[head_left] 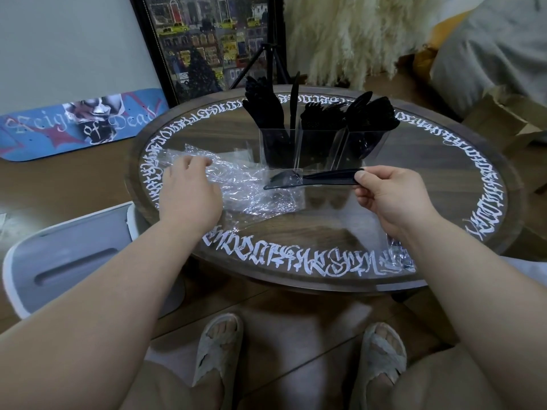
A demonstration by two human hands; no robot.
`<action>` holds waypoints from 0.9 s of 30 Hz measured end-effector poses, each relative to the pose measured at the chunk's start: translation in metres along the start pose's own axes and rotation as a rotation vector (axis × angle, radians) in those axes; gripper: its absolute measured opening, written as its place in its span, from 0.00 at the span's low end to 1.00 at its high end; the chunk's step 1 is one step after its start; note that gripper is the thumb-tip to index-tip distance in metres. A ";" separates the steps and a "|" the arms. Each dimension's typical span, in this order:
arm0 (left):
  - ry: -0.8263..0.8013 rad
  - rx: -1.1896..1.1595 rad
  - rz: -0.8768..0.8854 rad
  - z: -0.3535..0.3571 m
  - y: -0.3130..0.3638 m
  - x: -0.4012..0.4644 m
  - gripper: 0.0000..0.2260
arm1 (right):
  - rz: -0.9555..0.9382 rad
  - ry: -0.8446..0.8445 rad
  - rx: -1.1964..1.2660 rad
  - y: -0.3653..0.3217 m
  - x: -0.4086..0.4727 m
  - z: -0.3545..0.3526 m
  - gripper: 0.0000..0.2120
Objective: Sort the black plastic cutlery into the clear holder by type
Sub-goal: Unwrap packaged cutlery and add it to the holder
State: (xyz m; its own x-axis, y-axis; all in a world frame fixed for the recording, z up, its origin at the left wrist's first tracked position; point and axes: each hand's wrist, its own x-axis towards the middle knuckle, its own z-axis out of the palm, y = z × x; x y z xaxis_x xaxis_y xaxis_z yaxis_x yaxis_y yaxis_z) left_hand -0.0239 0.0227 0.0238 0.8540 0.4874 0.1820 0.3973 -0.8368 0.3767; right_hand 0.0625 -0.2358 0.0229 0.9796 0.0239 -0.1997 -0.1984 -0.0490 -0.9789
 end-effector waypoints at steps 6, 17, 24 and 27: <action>-0.318 -0.042 0.410 0.015 0.027 -0.017 0.20 | -0.018 -0.005 -0.032 0.002 -0.002 0.009 0.03; -0.518 0.291 0.292 0.037 0.025 -0.010 0.25 | -0.161 0.210 0.055 -0.013 -0.009 -0.034 0.05; -0.372 -0.516 0.095 0.017 0.089 -0.025 0.20 | -0.169 0.096 0.100 -0.011 -0.021 -0.025 0.05; -0.405 -0.940 -0.212 0.020 0.103 -0.021 0.15 | -0.131 -0.053 0.106 -0.011 -0.027 -0.019 0.05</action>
State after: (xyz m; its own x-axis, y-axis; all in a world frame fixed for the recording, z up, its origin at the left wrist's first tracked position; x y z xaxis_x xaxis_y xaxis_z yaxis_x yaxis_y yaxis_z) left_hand 0.0056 -0.0785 0.0404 0.9152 0.3360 -0.2227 0.2787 -0.1281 0.9518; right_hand 0.0386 -0.2546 0.0397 0.9947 0.0761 -0.0697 -0.0745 0.0633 -0.9952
